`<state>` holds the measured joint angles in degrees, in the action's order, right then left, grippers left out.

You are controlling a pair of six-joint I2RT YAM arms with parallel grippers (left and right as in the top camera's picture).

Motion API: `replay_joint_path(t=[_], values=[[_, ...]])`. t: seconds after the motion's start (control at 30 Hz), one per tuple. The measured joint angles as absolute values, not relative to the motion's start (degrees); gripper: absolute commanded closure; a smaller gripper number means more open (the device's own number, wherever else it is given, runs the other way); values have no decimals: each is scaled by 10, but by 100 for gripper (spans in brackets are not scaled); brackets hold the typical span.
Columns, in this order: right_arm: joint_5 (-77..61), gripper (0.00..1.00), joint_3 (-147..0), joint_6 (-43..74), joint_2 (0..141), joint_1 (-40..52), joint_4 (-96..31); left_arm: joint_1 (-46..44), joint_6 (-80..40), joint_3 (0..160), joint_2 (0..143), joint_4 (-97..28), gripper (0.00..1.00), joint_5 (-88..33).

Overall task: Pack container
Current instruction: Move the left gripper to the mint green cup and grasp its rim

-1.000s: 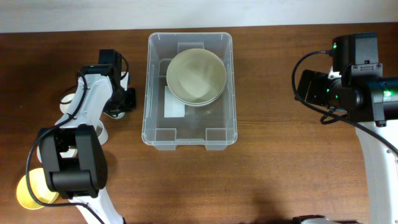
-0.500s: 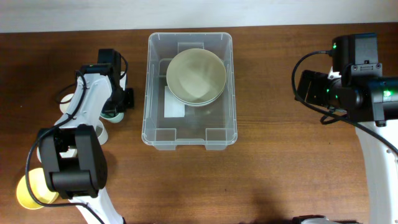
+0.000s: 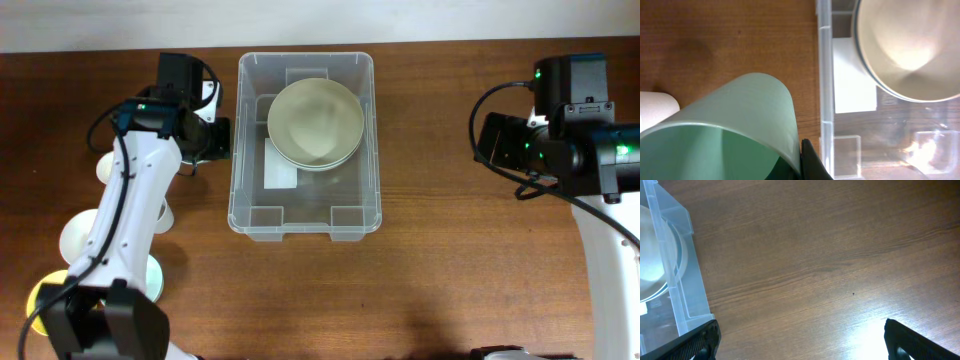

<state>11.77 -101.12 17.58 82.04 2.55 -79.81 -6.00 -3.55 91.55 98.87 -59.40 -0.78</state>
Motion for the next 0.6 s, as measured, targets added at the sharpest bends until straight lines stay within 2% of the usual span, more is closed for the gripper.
replay_joint_path(t=[0.33,0.6], values=[[118,0,-1011,176,820,25,-799,-60,-36,917,984,-617,100,-16],[118,0,-1011,176,820,25,-800,-60,-36,917,984,-626,100,-72]])
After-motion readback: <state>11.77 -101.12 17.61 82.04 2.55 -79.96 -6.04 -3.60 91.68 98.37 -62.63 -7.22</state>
